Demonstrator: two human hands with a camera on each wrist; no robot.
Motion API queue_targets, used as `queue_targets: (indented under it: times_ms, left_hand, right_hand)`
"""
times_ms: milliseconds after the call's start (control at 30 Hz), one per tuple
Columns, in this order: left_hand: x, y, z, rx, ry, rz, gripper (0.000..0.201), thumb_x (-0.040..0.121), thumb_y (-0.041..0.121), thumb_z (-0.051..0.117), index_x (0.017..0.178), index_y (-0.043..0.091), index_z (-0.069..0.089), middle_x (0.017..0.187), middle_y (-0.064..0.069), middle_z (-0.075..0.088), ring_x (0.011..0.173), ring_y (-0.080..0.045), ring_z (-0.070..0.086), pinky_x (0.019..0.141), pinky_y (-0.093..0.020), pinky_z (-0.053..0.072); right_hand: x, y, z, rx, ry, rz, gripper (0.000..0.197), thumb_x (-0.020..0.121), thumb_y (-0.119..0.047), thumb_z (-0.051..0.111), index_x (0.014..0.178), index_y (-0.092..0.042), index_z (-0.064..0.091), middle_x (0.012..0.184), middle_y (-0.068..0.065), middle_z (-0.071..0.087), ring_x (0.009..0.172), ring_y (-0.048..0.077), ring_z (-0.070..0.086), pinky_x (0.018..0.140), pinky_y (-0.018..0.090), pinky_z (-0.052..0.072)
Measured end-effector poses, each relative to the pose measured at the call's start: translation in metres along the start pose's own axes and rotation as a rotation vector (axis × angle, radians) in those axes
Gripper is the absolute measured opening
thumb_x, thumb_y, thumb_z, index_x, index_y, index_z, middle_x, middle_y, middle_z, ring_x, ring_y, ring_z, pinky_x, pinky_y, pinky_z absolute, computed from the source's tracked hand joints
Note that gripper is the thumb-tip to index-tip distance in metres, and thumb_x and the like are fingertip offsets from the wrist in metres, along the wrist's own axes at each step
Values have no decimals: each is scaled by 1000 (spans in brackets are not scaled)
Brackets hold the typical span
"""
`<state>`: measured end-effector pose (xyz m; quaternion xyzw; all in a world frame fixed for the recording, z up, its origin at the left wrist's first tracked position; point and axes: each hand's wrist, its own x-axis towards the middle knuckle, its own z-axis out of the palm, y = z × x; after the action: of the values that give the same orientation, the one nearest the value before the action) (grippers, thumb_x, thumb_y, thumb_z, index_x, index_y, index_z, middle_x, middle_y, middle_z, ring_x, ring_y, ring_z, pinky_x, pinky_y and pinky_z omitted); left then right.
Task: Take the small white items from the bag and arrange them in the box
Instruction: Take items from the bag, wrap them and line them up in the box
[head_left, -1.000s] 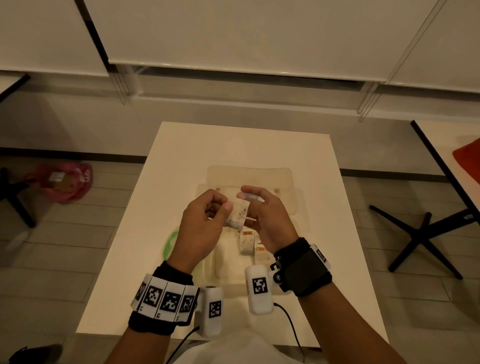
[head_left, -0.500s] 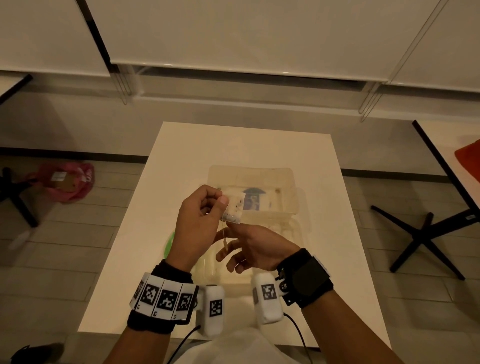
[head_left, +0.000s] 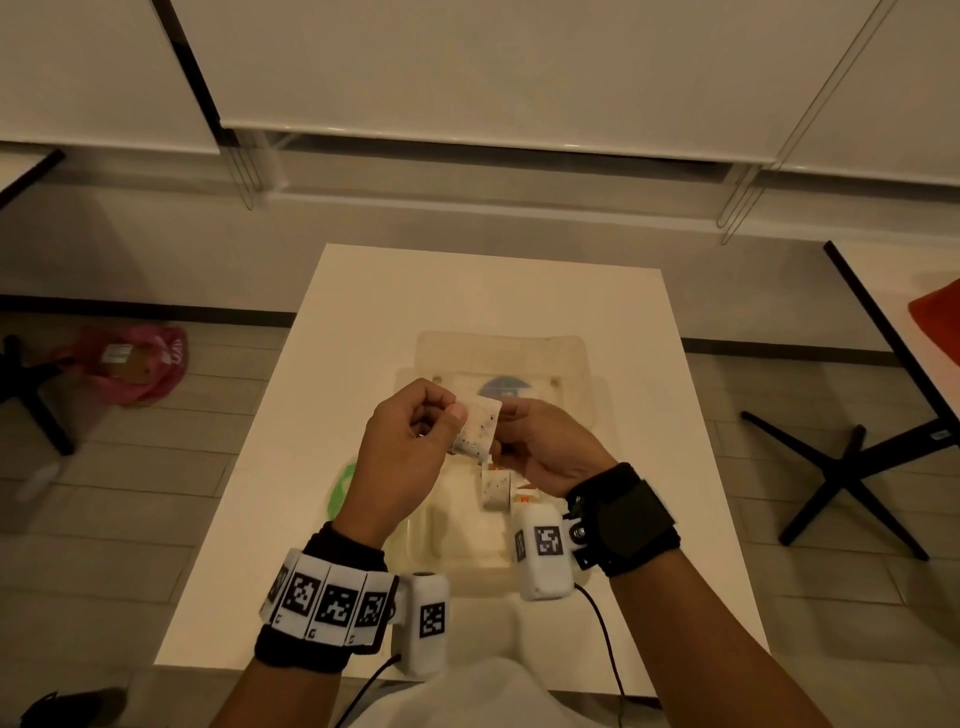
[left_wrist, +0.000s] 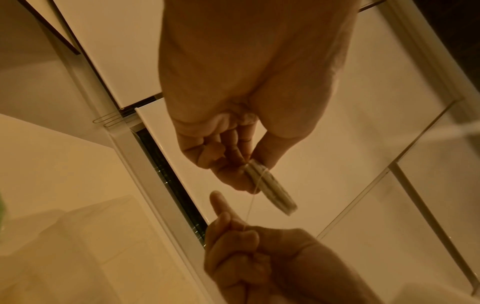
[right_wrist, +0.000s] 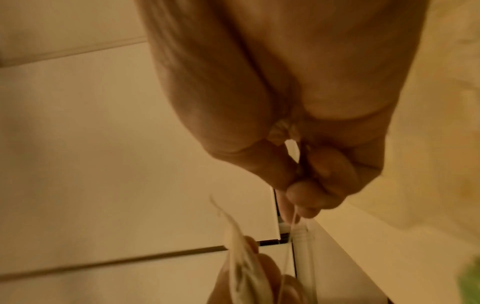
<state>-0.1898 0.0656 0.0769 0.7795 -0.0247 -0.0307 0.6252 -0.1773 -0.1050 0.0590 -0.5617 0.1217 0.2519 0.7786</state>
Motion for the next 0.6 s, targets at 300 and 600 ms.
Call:
queue_targets:
  times_ms: [300, 600]
  left_hand:
    - [0, -4, 1, 114, -85, -41, 12, 95, 17, 65, 83, 20, 65, 76, -11, 66, 66, -12, 57, 64, -30, 49]
    - [-1, -7, 6, 187, -54, -81, 14, 94, 19, 66, 80, 20, 63, 67, 1, 64, 65, -23, 63, 58, -39, 52]
  right_hand:
    - [-5, -27, 4, -580, 203, -325, 23, 86, -1, 71, 107, -8, 69, 78, 5, 67, 67, 15, 62, 57, 22, 50]
    - [-19, -36, 16, -713, 385, -505, 38, 73, -4, 83, 105, -21, 69, 72, -3, 70, 65, 11, 70, 70, 28, 60]
